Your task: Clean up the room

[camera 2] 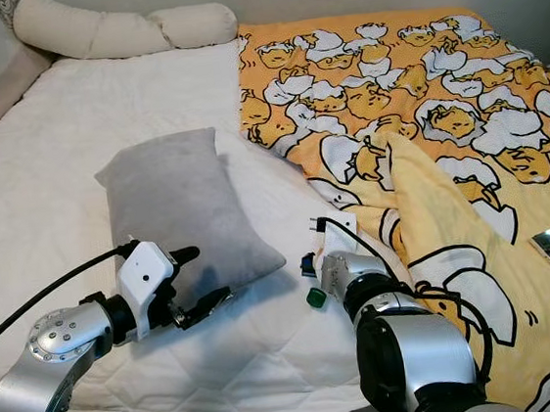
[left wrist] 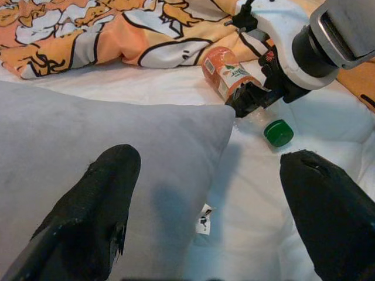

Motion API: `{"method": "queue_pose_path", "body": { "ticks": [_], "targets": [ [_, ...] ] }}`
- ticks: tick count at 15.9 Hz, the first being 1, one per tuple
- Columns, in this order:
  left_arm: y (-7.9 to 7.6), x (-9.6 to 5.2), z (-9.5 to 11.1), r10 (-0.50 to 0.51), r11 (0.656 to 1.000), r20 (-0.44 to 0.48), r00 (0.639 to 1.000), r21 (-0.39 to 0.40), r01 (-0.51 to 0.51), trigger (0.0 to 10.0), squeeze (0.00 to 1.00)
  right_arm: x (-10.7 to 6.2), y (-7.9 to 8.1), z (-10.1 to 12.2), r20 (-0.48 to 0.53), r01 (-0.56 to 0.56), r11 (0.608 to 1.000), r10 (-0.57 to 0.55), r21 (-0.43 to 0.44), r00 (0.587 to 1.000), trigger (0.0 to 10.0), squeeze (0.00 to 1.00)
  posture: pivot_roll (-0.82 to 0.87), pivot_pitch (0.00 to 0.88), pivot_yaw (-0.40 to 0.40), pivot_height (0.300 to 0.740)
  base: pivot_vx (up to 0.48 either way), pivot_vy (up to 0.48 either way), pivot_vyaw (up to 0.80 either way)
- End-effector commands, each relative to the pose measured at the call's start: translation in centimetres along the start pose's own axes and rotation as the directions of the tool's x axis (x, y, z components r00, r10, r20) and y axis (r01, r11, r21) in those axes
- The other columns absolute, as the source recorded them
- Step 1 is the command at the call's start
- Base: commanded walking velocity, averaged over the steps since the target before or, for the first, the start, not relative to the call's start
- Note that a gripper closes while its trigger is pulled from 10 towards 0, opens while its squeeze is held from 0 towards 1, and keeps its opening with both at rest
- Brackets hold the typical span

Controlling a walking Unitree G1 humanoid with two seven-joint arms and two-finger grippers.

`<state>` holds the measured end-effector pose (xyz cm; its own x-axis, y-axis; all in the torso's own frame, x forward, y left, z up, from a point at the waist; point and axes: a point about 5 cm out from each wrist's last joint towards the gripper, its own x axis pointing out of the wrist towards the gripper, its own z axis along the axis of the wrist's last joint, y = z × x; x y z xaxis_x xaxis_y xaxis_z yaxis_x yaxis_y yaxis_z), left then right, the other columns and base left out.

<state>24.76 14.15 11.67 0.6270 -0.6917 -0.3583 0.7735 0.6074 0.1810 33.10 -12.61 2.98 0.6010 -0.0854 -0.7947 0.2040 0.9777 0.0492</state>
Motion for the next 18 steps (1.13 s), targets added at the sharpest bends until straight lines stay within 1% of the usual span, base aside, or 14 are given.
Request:
{"method": "queue_pose_path", "body": {
  "ticks": [1,2,5,7,10,13,14,15,16,17,18],
  "targets": [
    [-0.3,-0.1,0.1,-0.019,1.000,-0.006,1.000,0.010,0.019,10.0,0.00,0.3,-0.5,-1.0,-0.027,0.015,1.000,-0.015,-0.011,1.000,4.7,0.00,0.03,0.000,0.007,0.740,0.000,0.000,0.00],
    [-0.5,-0.2,0.1,-0.037,0.999,-0.012,0.999,0.006,0.037,10.0,0.00,0.4,-0.8,-1.5,-0.046,0.018,1.000,-0.018,-0.018,0.999,0.0,0.00,0.03,0.000,-0.001,0.740,0.000,0.000,0.00],
    [-0.7,-0.3,0.0,-0.040,0.999,-0.019,0.999,0.005,0.040,10.0,0.00,0.5,-0.9,-1.9,-0.054,0.016,1.000,-0.017,-0.013,0.998,0.0,0.00,0.04,0.000,-0.005,0.740,0.000,0.000,0.00],
    [-0.7,-0.5,-0.1,-0.037,0.999,-0.027,0.999,0.002,0.037,10.0,0.00,0.5,-0.7,-2.3,-0.063,0.004,1.000,-0.004,0.008,0.998,0.0,0.00,0.04,0.000,-0.006,0.740,0.000,0.000,0.00],
    [-0.5,-0.4,-0.2,-0.030,1.000,-0.027,0.999,0.001,0.030,10.0,0.00,0.5,-0.6,-2.0,-0.041,-0.014,1.000,0.015,0.023,0.999,0.0,0.00,0.03,0.000,-0.007,0.740,0.000,0.000,0.00],
    [-0.2,-0.1,0.0,-0.007,1.000,-0.016,1.000,0.005,0.007,10.0,0.00,0.5,-1.0,-1.1,0.018,-0.030,1.000,0.030,0.010,0.999,0.0,0.00,-0.01,0.000,0.004,0.740,0.000,0.000,0.00],
    [0.0,0.0,-0.1,0.009,1.000,-0.016,1.000,0.011,-0.009,10.0,0.00,0.5,-1.3,-0.8,0.029,-0.031,0.999,0.030,0.026,0.999,0.0,0.00,-0.02,0.000,0.007,0.740,0.000,0.000,0.00],
    [0.4,0.1,-0.1,0.050,0.999,-0.018,0.999,0.017,-0.050,10.0,0.00,0.5,-1.6,-0.2,0.074,-0.036,0.999,0.034,0.017,0.997,0.0,0.00,-0.03,0.000,0.010,0.740,0.000,0.000,0.00],
    [0.6,0.1,-0.1,0.082,0.997,-0.021,0.996,0.012,-0.082,10.0,0.00,0.4,-1.7,0.4,0.118,-0.046,0.999,0.045,0.007,0.992,0.0,0.00,-0.04,0.000,0.013,0.740,0.000,0.000,0.00],
    [0.9,0.0,0.0,0.129,0.992,-0.025,0.991,0.008,-0.129,10.0,0.00,0.2,-1.6,1.3,0.192,-0.064,0.998,0.063,-0.003,0.979,0.0,0.00,-0.05,0.000,0.014,0.740,0.000,0.000,0.00],
    [0.9,-0.1,0.1,0.159,0.987,-0.020,0.987,0.005,-0.158,10.0,0.00,-0.3,-1.5,2.3,0.290,-0.106,0.994,0.098,0.009,0.952,0.0,0.00,-0.05,0.000,0.015,0.740,0.000,0.000,0.00]
  ]
}}
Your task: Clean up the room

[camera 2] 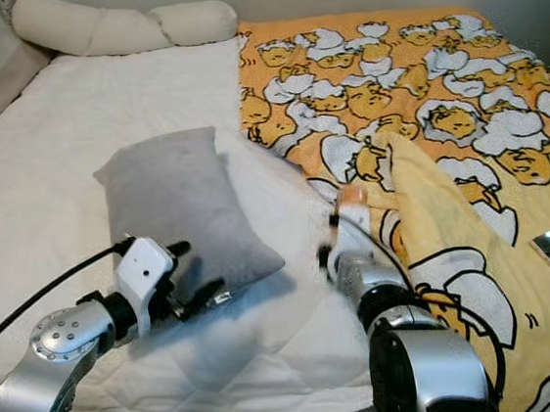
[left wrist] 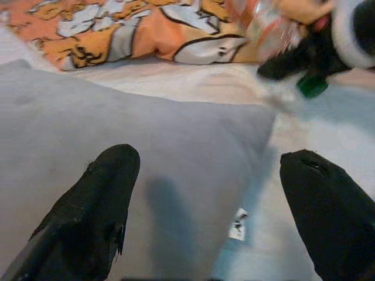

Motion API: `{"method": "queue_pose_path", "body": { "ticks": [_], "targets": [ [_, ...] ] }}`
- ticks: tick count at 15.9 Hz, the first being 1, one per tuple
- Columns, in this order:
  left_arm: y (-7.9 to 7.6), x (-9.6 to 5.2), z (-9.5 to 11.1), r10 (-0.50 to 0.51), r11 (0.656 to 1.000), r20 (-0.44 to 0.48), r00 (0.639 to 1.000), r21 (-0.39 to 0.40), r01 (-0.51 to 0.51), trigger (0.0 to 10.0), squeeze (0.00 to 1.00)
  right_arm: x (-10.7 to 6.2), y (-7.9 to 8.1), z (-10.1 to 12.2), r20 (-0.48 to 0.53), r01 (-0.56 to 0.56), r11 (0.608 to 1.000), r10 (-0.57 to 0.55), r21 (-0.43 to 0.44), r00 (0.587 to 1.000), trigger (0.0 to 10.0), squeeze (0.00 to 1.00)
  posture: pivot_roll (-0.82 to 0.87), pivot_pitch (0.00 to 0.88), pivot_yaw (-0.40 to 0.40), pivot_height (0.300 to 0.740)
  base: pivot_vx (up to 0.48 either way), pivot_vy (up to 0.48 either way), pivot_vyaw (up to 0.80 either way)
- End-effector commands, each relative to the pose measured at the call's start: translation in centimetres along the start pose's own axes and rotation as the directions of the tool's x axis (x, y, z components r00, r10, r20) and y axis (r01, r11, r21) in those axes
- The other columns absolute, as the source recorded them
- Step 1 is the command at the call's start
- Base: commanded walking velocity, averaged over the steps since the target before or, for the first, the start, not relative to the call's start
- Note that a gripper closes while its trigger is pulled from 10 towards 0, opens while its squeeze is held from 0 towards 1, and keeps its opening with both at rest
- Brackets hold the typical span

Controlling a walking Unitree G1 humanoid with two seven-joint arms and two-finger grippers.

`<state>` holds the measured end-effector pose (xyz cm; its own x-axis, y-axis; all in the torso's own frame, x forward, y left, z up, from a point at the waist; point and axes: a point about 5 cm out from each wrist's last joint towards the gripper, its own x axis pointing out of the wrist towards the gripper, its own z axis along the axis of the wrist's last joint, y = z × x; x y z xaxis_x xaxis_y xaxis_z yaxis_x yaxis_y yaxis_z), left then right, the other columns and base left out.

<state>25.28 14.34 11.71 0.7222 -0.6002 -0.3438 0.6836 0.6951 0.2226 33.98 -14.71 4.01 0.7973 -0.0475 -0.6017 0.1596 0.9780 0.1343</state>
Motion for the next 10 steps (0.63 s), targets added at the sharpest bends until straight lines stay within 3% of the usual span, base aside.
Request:
{"method": "queue_pose_path", "body": {
  "ticks": [1,2,3,5,7,10],
  "targets": [
    [0.4,-0.3,0.5,0.059,0.998,0.007,0.998,-0.004,-0.059,10.0,0.00,-1.0,0.5,2.1,0.179,-0.086,0.996,0.079,0.034,0.981,3.9,0.00,-0.05,0.000,0.012,0.740,0.000,0.000,0.00],
    [0.5,-0.3,0.8,0.091,0.996,0.021,0.996,-0.020,-0.091,10.0,0.00,-2.1,0.6,2.8,0.262,-0.133,0.990,0.115,0.052,0.958,8.7,0.00,-0.05,0.000,0.007,0.740,0.000,0.000,0.00],
    [0.9,-0.4,1.7,0.184,0.981,0.070,0.981,-0.071,-0.179,10.0,0.00,-5.1,0.6,3.3,0.378,-0.234,0.971,0.202,0.040,0.903,10.0,0.00,-0.07,0.000,0.005,0.740,0.000,0.000,0.00],
    [1.4,-0.5,2.2,0.282,0.954,0.094,0.955,-0.129,-0.269,10.0,0.00,-6.9,0.2,2.9,0.423,-0.270,0.957,0.288,-0.104,0.859,10.0,0.00,-0.08,0.000,0.009,0.740,0.000,0.000,0.00],
    [1.4,-0.5,1.9,0.305,0.946,0.065,0.950,-0.141,-0.294,10.0,0.00,-7.8,-0.6,2.6,0.440,-0.284,0.955,0.294,-0.090,0.848,10.0,0.00,-0.08,0.000,0.007,0.740,0.000,0.000,0.40],
    [2.1,-0.4,1.7,0.397,0.913,0.027,0.917,-0.111,-0.392,10.0,0.00,-9.9,0.7,2.5,0.435,-0.357,0.921,0.388,-0.156,0.812,10.0,0.00,-0.08,0.000,-0.006,0.740,0.000,0.000,0.80]
  ]
}}
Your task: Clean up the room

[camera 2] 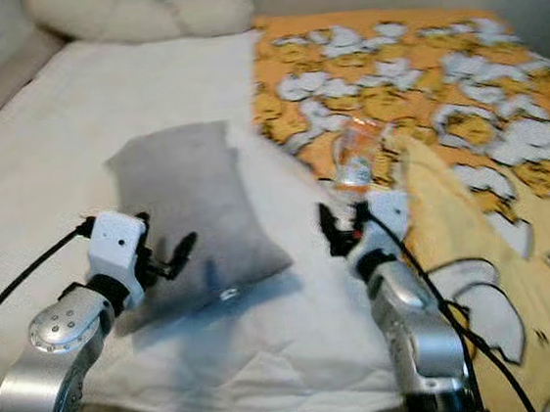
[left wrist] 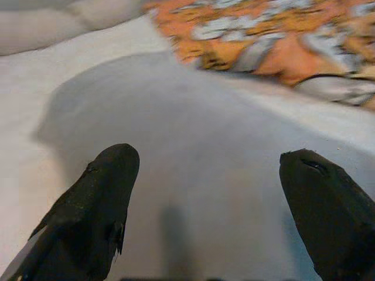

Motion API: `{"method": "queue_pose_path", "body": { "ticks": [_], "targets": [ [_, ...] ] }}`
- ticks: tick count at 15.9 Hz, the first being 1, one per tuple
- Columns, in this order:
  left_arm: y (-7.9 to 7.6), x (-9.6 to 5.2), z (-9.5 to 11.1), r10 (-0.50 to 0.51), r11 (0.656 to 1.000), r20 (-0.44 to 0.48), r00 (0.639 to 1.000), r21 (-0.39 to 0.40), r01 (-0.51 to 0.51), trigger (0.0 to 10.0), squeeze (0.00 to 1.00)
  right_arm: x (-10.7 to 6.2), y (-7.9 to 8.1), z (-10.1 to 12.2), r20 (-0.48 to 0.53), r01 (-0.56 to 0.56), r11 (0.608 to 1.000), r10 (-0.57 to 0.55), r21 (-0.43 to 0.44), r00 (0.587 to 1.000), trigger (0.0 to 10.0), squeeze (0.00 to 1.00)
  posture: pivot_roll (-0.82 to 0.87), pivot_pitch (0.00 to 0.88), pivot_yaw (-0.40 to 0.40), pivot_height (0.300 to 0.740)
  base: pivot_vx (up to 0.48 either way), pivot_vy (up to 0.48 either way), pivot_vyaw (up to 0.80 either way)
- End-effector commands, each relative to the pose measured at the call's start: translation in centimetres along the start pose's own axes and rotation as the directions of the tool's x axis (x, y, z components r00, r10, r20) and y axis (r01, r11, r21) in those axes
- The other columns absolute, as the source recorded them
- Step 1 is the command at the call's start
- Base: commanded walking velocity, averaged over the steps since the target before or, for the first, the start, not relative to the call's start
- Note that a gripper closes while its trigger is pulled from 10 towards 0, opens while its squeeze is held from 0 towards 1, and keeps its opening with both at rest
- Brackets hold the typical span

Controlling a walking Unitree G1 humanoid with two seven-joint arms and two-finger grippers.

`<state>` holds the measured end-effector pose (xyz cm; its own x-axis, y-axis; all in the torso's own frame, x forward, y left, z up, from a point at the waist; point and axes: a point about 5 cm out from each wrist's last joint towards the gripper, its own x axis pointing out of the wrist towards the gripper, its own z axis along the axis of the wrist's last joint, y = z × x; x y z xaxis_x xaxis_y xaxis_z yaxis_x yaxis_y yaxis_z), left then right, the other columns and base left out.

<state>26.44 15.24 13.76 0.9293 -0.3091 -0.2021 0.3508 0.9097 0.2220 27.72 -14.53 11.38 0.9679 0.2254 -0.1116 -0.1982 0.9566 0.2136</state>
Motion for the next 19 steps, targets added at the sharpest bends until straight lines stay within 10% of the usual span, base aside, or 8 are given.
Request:
{"method": "queue_pose_path", "body": {
  "ticks": [1,14,19],
  "targets": [
    [0.1,0.1,0.1,0.026,1.000,-0.009,1.000,0.017,-0.026,10.0,0.00,-0.2,0.8,0.4,0.003,-0.038,0.999,0.038,0.007,0.999,10.0,0.00,-0.07,0.000,-0.011,0.740,0.000,0.000,0.80],
    [0.8,-0.7,-0.4,0.151,0.982,-0.038,0.988,-0.105,-0.154,10.0,0.00,-1.9,0.9,-0.7,-0.056,-0.002,1.000,0.003,0.008,0.998,10.0,0.00,-0.07,0.000,-0.010,0.740,0.000,0.000,0.80],
    [1.0,-0.6,-0.6,0.151,0.988,-0.049,0.987,-0.023,-0.152,10.0,0.00,-1.5,1.2,-0.9,-0.076,-0.005,1.000,0.003,-0.021,0.997,10.0,0.00,-0.07,0.000,0.003,0.740,0.000,0.000,0.80]
  ]
}}
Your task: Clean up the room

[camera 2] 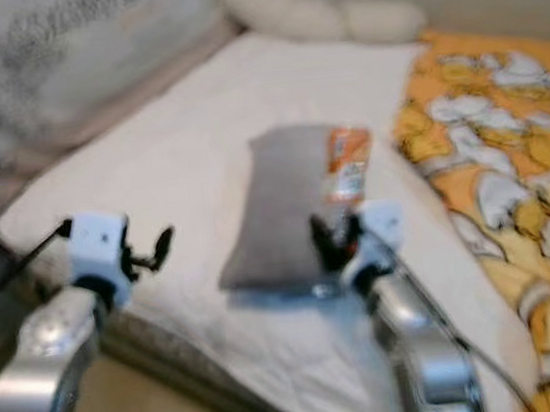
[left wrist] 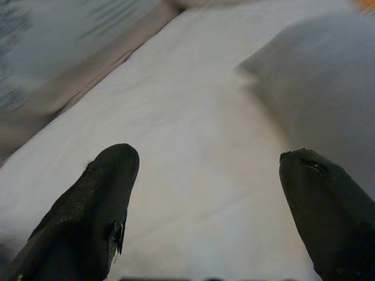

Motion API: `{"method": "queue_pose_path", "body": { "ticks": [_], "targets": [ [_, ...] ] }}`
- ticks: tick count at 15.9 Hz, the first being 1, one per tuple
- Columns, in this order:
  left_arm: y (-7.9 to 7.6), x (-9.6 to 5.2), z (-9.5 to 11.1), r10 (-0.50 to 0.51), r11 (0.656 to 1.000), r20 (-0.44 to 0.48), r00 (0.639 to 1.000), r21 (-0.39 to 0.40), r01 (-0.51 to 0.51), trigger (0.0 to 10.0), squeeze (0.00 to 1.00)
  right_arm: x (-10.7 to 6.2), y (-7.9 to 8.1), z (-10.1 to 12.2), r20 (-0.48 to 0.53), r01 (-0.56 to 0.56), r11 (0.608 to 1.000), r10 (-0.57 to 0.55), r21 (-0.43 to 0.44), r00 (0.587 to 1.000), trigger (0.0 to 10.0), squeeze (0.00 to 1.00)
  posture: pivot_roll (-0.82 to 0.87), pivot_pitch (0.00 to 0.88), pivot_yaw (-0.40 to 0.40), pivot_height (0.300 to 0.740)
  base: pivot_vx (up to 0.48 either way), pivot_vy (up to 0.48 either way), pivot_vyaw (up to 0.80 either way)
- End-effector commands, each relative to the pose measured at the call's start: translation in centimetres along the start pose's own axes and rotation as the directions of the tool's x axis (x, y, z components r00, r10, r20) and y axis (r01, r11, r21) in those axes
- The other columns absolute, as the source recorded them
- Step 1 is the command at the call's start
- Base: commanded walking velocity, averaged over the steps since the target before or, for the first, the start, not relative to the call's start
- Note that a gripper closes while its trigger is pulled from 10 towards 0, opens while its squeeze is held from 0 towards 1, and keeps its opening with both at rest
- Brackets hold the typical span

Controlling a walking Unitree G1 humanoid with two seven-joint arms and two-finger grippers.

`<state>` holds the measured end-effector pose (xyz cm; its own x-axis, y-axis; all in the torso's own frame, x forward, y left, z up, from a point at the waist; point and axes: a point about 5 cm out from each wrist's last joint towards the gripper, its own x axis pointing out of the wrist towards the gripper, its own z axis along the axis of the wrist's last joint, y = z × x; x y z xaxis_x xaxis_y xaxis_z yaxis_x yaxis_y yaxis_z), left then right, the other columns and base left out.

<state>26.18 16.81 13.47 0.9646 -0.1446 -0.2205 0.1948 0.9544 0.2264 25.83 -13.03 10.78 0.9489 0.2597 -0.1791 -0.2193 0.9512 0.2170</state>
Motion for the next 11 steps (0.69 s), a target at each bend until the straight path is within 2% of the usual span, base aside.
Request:
{"method": "queue_pose_path", "body": {
  "ticks": [1,4,11],
  "targets": [
    [-0.19,0.04,0.23,-0.005,1.000,0.015,1.000,0.010,0.004,10.0,0.00,-0.17,-0.66,-0.30,-0.022,0.035,0.999,-0.035,-0.011,0.999,10.0,0.00,-0.06,0.000,-0.001,0.740,0.000,0.000,0.80],
    [0.40,0.22,0.06,0.048,0.999,-0.008,0.999,-0.016,-0.048,10.0,0.00,-0.07,-0.48,-0.37,-0.028,0.019,1.000,-0.020,-0.018,0.999,10.0,0.00,-0.06,0.000,0.005,0.740,0.000,0.000,0.80],
    [0.09,0.15,0.02,0.013,1.000,-0.007,1.000,-0.018,-0.014,10.0,0.00,0.22,-0.14,-0.49,-0.037,0.007,1.000,-0.007,0.000,0.999,10.0,0.00,-0.06,0.000,0.009,0.740,0.000,0.000,0.80]
  ]
}}
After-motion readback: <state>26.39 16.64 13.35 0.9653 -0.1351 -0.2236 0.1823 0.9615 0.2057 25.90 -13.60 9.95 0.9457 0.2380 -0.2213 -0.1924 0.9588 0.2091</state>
